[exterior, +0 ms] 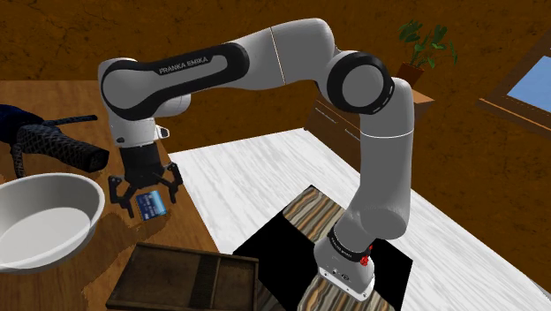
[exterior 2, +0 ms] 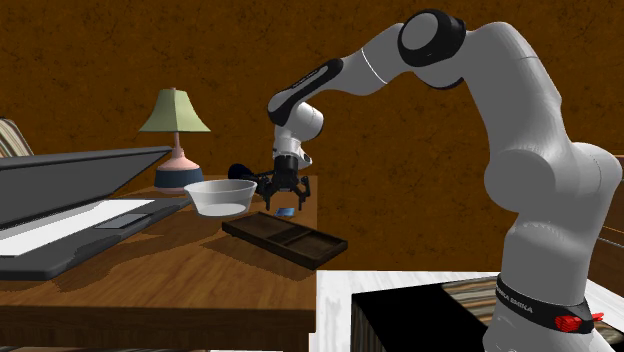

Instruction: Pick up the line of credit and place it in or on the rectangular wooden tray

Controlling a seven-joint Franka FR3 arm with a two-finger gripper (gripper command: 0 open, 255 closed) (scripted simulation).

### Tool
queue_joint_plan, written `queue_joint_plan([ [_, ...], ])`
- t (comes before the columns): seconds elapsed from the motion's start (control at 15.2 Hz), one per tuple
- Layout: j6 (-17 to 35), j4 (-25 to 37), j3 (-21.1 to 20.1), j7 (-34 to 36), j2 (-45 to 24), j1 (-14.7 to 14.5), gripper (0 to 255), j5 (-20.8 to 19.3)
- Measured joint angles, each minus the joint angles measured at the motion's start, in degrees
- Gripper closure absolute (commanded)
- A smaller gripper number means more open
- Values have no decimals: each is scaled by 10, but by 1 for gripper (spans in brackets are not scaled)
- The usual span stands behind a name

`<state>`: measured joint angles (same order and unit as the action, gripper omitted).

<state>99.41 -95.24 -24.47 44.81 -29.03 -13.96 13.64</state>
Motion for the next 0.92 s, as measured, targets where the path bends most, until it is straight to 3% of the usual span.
queue_joint_plan([
  [0.33, 2, -2, 0, 0, 1, 0, 0, 0],
  [0.4, 2, -2, 0, 0, 1, 0, 255, 0],
  [0.92, 2, -2, 0, 0, 1, 0, 255, 0],
])
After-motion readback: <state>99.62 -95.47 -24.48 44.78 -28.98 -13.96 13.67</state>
